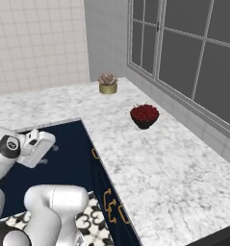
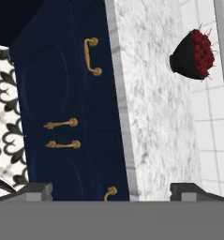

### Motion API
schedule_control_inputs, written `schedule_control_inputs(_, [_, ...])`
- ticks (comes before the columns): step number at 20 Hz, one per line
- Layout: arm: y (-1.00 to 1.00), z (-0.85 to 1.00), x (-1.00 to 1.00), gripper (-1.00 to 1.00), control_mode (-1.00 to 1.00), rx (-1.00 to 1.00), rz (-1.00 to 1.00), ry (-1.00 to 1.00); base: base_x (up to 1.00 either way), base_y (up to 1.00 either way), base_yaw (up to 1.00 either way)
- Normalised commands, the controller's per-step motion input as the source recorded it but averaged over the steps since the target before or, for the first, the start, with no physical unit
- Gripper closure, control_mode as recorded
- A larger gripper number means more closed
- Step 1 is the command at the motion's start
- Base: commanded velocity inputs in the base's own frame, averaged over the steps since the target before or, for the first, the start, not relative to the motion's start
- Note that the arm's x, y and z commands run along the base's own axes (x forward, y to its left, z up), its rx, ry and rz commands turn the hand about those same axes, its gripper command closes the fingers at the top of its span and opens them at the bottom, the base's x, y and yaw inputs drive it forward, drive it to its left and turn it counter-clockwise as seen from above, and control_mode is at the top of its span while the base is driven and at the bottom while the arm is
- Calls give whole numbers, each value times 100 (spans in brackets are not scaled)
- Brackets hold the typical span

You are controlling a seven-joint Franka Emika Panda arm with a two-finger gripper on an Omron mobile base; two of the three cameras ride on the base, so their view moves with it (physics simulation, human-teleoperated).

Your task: Take a straw from the drawer in front and place it inside the glass cup on the dining counter.

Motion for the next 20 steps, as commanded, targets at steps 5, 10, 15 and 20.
schedule_control_inputs(5, [-2, -58, 76, -100, -100, -16, 0, 0, 0, 0, 0])
schedule_control_inputs(10, [-1, -46, 58, -100, -100, -18, 0, 0, 0, 0, 0])
schedule_control_inputs(15, [0, -12, 49, -100, -100, -20, 0, -1, 0, 0, 0])
schedule_control_inputs(20, [-7, -19, 42, -100, -100, -14, 0, -4, 0, 0, 0])
